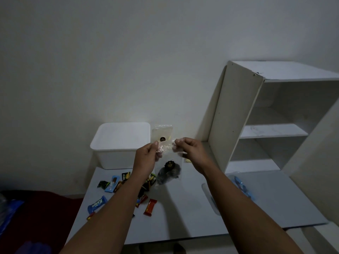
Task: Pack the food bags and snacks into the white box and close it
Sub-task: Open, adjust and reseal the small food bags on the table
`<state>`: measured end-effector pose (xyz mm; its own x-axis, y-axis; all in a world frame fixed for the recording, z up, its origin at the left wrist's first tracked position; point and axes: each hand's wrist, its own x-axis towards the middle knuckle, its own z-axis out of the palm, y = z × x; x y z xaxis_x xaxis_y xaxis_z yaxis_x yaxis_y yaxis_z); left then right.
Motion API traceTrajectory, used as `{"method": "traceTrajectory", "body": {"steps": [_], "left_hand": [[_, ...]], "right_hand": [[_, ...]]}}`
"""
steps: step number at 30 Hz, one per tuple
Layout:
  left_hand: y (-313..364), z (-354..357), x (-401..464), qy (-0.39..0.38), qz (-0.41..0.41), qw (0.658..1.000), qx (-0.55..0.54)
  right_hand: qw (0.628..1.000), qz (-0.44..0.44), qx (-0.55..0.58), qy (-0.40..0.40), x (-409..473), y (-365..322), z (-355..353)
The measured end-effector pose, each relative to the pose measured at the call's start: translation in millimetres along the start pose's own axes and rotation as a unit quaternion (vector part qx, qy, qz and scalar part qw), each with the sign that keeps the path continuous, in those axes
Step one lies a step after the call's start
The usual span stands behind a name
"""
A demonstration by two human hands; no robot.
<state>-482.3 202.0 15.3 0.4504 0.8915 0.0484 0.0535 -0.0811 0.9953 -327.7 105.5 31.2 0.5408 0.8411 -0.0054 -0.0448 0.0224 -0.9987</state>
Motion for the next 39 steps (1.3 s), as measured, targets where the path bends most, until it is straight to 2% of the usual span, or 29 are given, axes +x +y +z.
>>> {"method": "traceTrajectory", "body": {"steps": [3,5,8,12,14,17,20,24,30,34,39], "left_hand": [[0.3,-1.7,-3.1,-0.011,-0.003,1.000,-0.015],[-3.1,-3.3,-2.2,-0.010,0.004,1.000,-0.015],[-12.7,-3.2,3.7,-0.005,-0.001,1.000,0.007],[-21.7,12.6,11.4,-0.007,-0.039,0.998,-0.040],[-29.3,24.7,14.7,-0.025,-0.065,0.996,-0.062],[-50.0,39.9,17.7,-0.068,-0.096,0.991,-0.067],[-79.6,54.7,21.5,-0.118,-0.110,0.987,-0.022],[-118.7,79.0,38.5,-0.121,-0.123,0.984,0.041],[-161.9,121.7,92.4,-0.079,-0.160,0.983,0.050],[-184.5,155.2,159.6,-0.031,-0.163,0.983,0.083],[-223.5,200.9,257.7,-0.058,-0.161,0.981,0.091]], "right_hand": [[0.998,-0.044,-0.024,0.042,0.8,5.7,1.8],[0.997,-0.038,-0.027,0.054,1.5,8.4,1.5],[0.999,-0.002,-0.028,0.034,0.1,11.2,-3.1],[0.996,0.038,-0.075,-0.024,-5.7,24.0,-18.5],[0.994,0.067,-0.088,-0.026,-6.5,38.0,-29.0],[0.993,0.108,-0.037,0.018,-4.5,58.3,-44.5],[0.990,0.123,0.009,0.062,6.8,73.0,-60.9],[0.987,0.141,0.001,0.082,33.5,91.9,-79.8],[0.973,0.188,-0.106,0.081,93.7,157.0,-100.2],[0.967,0.201,-0.134,0.081,168.5,188.0,-111.8],[0.970,0.169,-0.148,0.090,292.5,205.3,-126.4]]}}
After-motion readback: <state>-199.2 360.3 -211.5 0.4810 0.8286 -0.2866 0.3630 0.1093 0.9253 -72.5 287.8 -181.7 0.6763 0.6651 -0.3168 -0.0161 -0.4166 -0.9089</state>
